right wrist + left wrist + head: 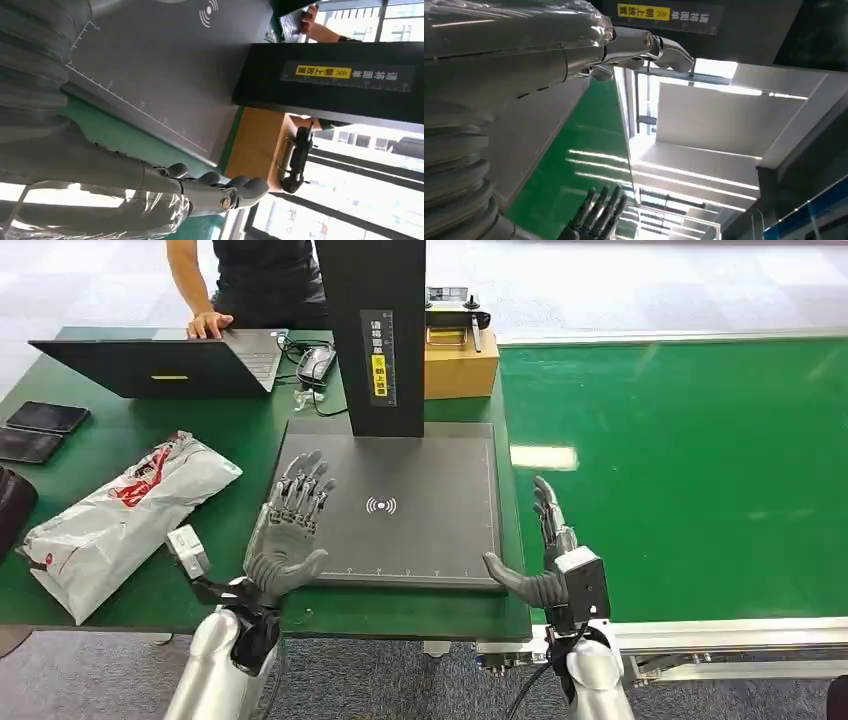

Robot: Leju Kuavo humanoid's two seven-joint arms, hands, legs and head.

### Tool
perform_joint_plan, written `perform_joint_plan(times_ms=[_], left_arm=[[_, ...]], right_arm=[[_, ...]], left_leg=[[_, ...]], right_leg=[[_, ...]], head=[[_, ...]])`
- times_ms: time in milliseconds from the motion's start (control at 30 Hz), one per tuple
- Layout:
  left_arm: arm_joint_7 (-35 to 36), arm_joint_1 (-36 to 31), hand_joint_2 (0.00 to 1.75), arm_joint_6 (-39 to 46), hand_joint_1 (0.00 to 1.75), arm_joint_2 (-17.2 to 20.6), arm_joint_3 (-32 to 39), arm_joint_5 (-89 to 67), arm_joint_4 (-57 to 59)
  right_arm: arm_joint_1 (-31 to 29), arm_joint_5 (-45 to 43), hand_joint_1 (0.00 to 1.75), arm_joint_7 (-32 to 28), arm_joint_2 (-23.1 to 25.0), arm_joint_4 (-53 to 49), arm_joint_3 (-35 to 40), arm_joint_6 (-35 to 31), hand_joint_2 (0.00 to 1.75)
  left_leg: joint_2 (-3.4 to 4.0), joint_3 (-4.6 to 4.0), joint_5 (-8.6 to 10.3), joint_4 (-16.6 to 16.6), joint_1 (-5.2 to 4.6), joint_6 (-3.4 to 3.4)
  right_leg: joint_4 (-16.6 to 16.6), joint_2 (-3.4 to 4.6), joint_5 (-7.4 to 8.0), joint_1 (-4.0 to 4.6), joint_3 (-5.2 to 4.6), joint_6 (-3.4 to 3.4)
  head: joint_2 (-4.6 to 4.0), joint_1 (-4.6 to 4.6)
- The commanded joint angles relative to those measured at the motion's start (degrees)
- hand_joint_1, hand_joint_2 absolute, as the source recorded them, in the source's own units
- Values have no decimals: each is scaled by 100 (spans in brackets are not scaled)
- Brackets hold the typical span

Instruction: Moved the parcel from conveyor to table for the left to box.

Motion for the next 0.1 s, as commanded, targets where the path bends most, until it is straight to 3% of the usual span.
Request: perform_joint_plan(times_ms=[33, 100], left_arm=[[93, 133, 175, 171, 0, -12, -109, 60, 325], [154, 121, 175, 272, 0, -25, -119, -15, 326]], right_arm=[[160, -213, 0, 137, -32, 179, -91, 19, 175], [176, -211, 0, 142, -32, 165, -81, 24, 175]], left_leg=[[-8, 18, -1, -11, 2, -14], [-9, 18, 0, -11, 4, -15]], right_leg=[[-10, -3, -3, -1, 19, 8], [-11, -4, -3, 0, 19, 8]], head=[[0, 0], [0, 2]])
